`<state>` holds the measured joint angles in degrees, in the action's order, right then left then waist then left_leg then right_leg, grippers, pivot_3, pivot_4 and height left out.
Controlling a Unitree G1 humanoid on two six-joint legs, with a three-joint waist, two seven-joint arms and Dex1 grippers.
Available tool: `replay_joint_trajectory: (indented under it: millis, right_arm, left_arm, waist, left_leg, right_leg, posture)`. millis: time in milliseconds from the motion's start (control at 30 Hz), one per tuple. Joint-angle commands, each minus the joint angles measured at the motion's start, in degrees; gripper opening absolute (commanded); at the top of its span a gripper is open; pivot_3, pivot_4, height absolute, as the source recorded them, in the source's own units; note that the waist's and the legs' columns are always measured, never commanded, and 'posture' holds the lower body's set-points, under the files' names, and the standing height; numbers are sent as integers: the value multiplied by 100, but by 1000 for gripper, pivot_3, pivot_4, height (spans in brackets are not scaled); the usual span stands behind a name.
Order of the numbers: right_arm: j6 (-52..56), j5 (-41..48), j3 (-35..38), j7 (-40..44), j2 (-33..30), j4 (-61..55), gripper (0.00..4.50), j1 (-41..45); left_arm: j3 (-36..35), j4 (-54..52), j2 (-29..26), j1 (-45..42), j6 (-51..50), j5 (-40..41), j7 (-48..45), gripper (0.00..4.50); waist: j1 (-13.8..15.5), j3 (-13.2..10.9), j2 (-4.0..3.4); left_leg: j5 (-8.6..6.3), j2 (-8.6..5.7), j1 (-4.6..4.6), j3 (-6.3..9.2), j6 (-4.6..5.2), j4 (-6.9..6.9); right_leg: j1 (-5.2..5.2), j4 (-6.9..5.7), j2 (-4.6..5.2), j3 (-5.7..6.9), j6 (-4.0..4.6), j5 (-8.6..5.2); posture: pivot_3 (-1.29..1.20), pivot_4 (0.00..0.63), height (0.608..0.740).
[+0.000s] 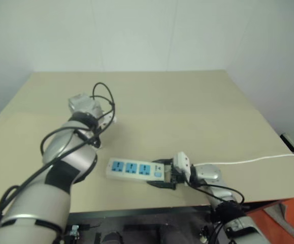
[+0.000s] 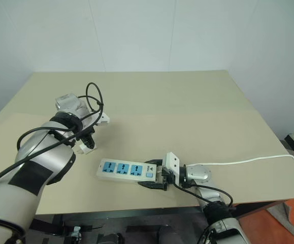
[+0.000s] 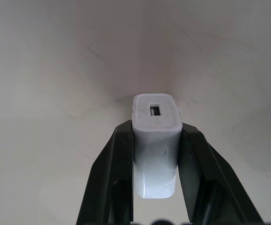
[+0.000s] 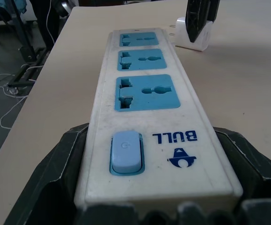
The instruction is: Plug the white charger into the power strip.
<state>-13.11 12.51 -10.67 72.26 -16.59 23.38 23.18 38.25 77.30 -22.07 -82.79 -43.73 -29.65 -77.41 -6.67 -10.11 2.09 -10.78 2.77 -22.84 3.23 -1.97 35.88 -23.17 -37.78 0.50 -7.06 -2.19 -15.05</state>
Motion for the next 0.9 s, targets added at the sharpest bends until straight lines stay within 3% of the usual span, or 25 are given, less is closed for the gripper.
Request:
replay_joint_trajectory:
  millis: [33,133,233,433,533,767,900]
  right_arm:
    - [85,30,-99,6,6,-102,3421,-116]
    - [96,39,-109,33,2,-124,3421,-138]
    - [93,49,-129,87,12,-104,3421,-115]
    - [27,19,-155,153,72,105,3421,64]
    - [-19,13,-160,192,86,200,3421,133]
    - [-129,-14,-172,281,108,377,3421,237]
    - [-183,-38,-167,298,144,501,3421,320]
  left_arm:
    - [-178,-133,-110,-153,203,3,38,973]
    - [-678,-338,-254,-415,355,387,-79,973]
    - [-1686,-836,-510,-535,688,1166,223,973]
    - [-3984,-2640,-700,474,1608,2862,1653,973]
    - [-4647,-3745,-667,1192,1577,3698,1459,973]
    - [-5125,-6200,-527,2978,1467,5373,651,973]
    - [-5098,-6900,-570,3702,1562,5953,179,973]
  waist:
    - [0,0,0]
    - [1,0,0]
    - [6,-1,2]
    - [-12,2,-3]
    - [-19,3,-4]
    - [-8,5,-2]
    - [-29,5,-2]
  left_leg:
    - [0,0,0,0,0,0]
    - [0,0,1,0,0,1]
    - [0,0,-3,1,0,0]
    - [0,2,8,-6,0,0]
    - [0,2,34,-10,0,-2]
    - [3,4,34,-5,-5,8]
    - [2,5,66,-7,-5,6]
  right_leg:
    - [0,-1,0,0,0,0]
    - [0,-3,0,0,0,0]
    - [-2,0,1,1,0,0]
    - [2,-8,11,-2,0,1]
    - [9,-32,12,-5,3,3]
    - [17,-34,9,0,16,11]
    - [49,-28,10,-1,13,10]
  posture:
    - [0,150,740]
    - [0,150,740]
    - [0,150,740]
    - [0,150,740]
    - [0,150,740]
    - [0,150,740]
    - [0,150,740]
